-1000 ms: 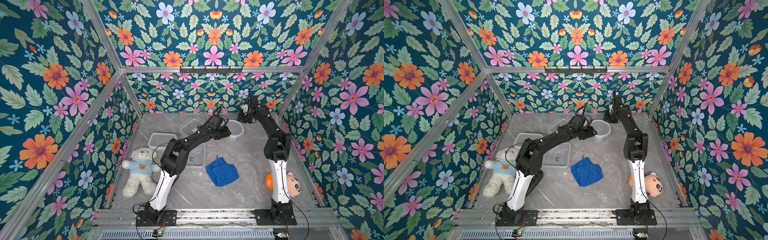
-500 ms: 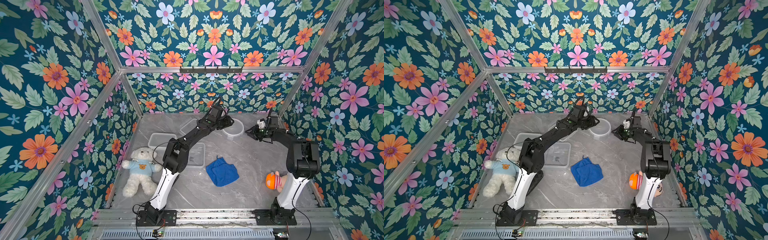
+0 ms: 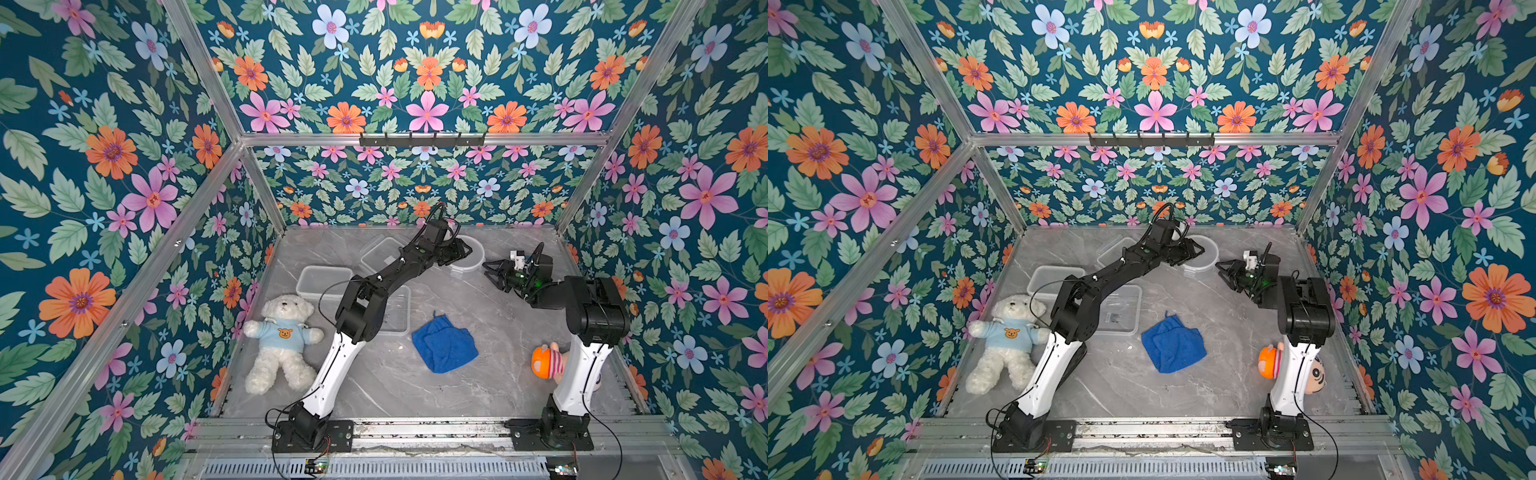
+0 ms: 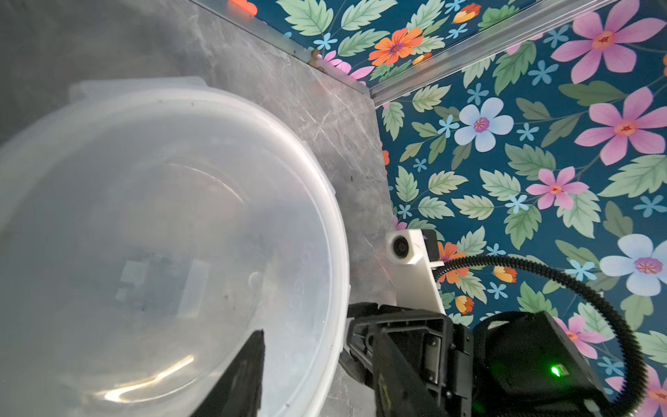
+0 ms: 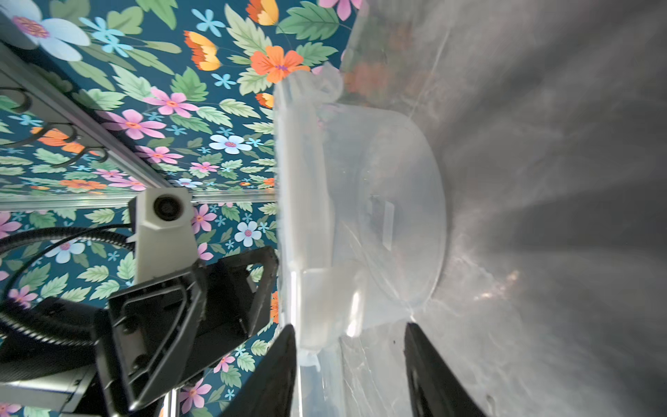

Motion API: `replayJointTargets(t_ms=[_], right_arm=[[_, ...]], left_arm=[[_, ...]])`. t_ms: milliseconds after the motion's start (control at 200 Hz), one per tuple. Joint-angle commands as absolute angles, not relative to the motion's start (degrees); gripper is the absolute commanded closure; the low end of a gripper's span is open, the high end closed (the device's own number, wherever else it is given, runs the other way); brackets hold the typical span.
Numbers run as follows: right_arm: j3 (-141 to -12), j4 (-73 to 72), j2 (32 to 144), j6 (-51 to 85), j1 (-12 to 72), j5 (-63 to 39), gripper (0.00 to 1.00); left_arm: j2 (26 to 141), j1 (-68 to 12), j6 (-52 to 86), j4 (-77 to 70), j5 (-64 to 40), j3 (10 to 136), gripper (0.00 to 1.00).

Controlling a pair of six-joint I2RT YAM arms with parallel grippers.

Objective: Wipe the insides of the lunch boxes
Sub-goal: Open the fastener of the lunch box.

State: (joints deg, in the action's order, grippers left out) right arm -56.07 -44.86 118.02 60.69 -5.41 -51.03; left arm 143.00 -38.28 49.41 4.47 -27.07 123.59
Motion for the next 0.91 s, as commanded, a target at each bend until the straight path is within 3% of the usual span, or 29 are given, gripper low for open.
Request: replayJointTargets(t_ms=[0,365,725,900], right_arm=[[-56.02,-53.91,118.86,64.08,-5.31,-51.61,0.49],[-58.37,-64.35,125.24,70.74,-4.49,-51.74,0.47],[-59.37,-70.4,127.27,74.04,-3.52,-52.2,0.69],[-57.63,-64.68,124.79,70.89,-3.51,-51.68,0.73]], left_arm=[[144.05,-38.32,49.97,6.94,-26.68,123.4,0.5],[145.9,-38.29,50.8,6.52,-26.99,122.88,0.51],[146.48,-38.3,50.89,6.42,-26.98,121.94,0.51],[146.69,-38.32,51.08,6.06,-27.07,120.79,0.51]])
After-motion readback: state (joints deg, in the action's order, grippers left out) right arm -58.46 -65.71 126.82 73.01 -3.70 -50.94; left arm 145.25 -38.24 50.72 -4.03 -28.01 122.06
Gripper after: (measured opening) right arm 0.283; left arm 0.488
